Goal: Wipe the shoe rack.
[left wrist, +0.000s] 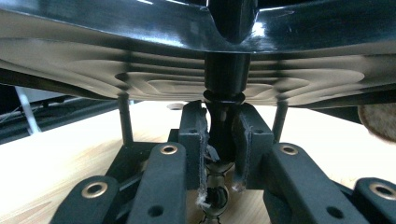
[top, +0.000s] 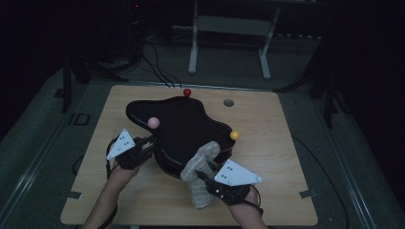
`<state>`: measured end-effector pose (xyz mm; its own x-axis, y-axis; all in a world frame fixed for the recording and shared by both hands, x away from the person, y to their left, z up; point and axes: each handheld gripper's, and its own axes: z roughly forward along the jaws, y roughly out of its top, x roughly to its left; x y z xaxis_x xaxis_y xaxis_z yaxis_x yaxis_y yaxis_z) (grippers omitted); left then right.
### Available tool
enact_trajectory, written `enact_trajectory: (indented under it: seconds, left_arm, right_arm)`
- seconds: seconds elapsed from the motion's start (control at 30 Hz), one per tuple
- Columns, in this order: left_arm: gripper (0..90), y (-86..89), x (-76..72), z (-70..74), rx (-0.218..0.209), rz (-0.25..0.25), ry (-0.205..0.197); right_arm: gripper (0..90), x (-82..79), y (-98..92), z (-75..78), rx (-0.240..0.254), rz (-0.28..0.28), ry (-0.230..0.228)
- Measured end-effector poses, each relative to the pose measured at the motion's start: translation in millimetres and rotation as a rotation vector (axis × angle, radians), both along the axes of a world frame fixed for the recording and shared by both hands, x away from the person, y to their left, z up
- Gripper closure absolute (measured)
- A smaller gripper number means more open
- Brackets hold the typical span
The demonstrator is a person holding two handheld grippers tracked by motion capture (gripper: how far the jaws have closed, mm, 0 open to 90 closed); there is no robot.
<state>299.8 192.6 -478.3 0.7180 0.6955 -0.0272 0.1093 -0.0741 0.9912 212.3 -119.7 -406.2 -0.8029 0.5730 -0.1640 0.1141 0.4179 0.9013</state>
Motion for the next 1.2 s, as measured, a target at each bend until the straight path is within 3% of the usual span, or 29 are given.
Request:
enact_trajectory:
  seconds: [0.1,0.2,0.3,0.33,0.37,0.47,0.53,0.6,0.67,0.73,0.83,0.87,1.0,1.03,1.13,1.2]
  left_arm:
    - [74.8,0.8,0.4,-0.3,-0.004,-0.004,0.001]
    - [74.8,0.2,-0.1,-0.1,-0.002,-0.001,0.000]
    - [74.8,0.0,-0.3,-0.1,0.001,0.001,-0.002]
    - [74.8,0.0,-0.3,-0.1,0.001,0.001,-0.002]
    - [74.8,0.1,-0.1,-0.1,0.001,0.000,-0.002]
    - [74.7,0.1,-0.1,-0.3,-0.001,-0.001,-0.003]
    - [74.8,-0.3,-0.5,0.0,0.002,0.004,-0.002]
    - [74.8,-0.2,-0.5,0.0,0.003,0.004,-0.002]
    - [74.7,-0.1,-0.3,0.0,0.003,0.003,-0.002]
    - [74.8,-0.2,-0.4,0.2,0.005,0.002,-0.002]
    - [74.7,-0.3,-0.6,0.1,0.004,0.004,-0.002]
    - [74.7,-0.5,-0.7,0.2,0.006,0.005,-0.002]
    - [74.8,-0.1,-0.3,0.0,0.003,0.002,-0.002]
    - [74.8,0.0,-0.2,0.0,0.002,0.000,-0.002]
    - [74.8,-0.2,-0.4,0.4,0.009,0.001,-0.003]
    - [74.7,-0.1,-0.5,0.3,0.009,0.000,-0.003]
  right_arm:
    - [69.1,-10.1,8.6,-2.8,-0.047,0.030,-0.029]
    - [69.0,-9.4,6.1,8.4,-0.005,0.027,-0.046]
    - [69.0,-9.7,9.8,11.3,0.032,0.050,-0.018]
    - [69.0,-9.7,9.8,11.3,0.032,0.050,-0.018]
    - [69.0,-17.5,20.7,7.6,-0.009,0.092,-0.032]
    - [69.0,-23.3,27.5,7.7,-0.025,0.136,-0.043]
    - [69.0,-23.6,29.5,12.2,-0.014,0.133,-0.058]
    - [69.1,-18.6,29.5,16.8,0.033,0.126,-0.037]
    - [69.1,-18.6,32.4,14.6,0.025,0.132,-0.034]
    - [69.1,-20.6,39.7,8.6,-0.016,0.163,-0.031]
    - [69.1,-22.0,42.8,9.6,-0.019,0.179,-0.034]
    - [69.1,-20.6,40.7,15.8,0.013,0.177,-0.032]
    - [69.0,-20.3,39.5,22.8,0.040,0.168,-0.053]
    - [69.0,-18.4,43.0,19.5,0.049,0.174,-0.030]
    - [69.1,-20.2,54.3,7.3,-0.008,0.212,-0.008]
    - [69.0,-21.9,55.7,6.5,-0.014,0.222,-0.008]
